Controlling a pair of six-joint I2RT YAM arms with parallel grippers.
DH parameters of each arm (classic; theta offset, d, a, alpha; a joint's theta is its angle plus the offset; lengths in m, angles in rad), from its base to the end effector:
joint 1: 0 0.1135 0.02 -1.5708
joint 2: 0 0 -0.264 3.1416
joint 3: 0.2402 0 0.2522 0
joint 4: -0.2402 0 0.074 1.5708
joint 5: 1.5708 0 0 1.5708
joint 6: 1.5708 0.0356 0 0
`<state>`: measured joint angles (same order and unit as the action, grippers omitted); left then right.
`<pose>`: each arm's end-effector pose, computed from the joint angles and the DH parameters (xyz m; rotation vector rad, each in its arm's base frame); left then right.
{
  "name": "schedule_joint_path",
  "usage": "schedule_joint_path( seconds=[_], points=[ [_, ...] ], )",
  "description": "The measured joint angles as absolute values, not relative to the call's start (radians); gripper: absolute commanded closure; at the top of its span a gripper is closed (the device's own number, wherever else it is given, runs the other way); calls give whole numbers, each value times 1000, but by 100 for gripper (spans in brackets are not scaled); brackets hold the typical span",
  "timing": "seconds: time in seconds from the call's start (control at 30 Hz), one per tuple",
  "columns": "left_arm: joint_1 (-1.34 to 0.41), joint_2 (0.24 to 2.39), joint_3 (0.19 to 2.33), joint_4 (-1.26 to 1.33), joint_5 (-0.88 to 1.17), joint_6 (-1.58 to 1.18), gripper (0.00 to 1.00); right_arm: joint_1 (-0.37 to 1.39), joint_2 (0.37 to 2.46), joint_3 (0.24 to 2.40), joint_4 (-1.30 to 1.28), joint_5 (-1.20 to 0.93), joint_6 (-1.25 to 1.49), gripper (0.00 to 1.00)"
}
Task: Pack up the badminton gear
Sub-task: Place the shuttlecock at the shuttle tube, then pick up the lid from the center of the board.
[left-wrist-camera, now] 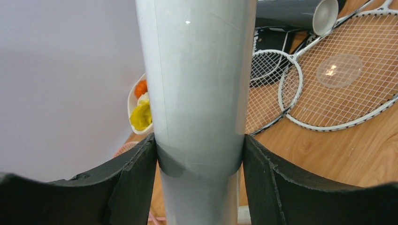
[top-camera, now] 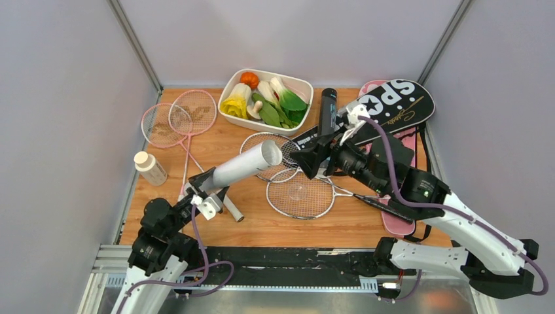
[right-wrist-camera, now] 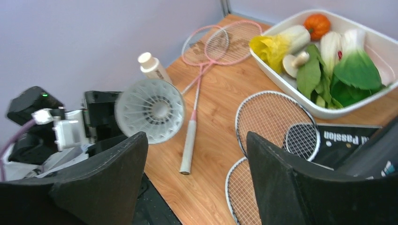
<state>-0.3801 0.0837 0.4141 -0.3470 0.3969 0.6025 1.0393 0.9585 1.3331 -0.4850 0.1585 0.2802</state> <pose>0.0655 -0.0410 0.2700 1.0065 1.2281 -0.1413 0.0975 0.1547 0.4630 -0.5326 1.6711 0.8502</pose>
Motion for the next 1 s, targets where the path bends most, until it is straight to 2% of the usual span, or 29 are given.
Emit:
schedule_joint_path(
  seconds=[0.1,0.27,0.33,0.6,1.0],
  points=[
    [-380,63,414,-364,373,592,100,1039,960,1254,-473,221,299,31],
    [-380,15,422,-426,353,604,100,1038,1015,1103,-478,326,317,51],
    [-380,12,434,-459,352,617,100,1034,1045,1057,-483,349,332,54],
    [-380,10,450,-491,356,639,100,1024,1253,952,-436,363,413,60],
    [-380,10,485,-484,356,659,100,944,1505,912,-318,210,474,63]
  ],
)
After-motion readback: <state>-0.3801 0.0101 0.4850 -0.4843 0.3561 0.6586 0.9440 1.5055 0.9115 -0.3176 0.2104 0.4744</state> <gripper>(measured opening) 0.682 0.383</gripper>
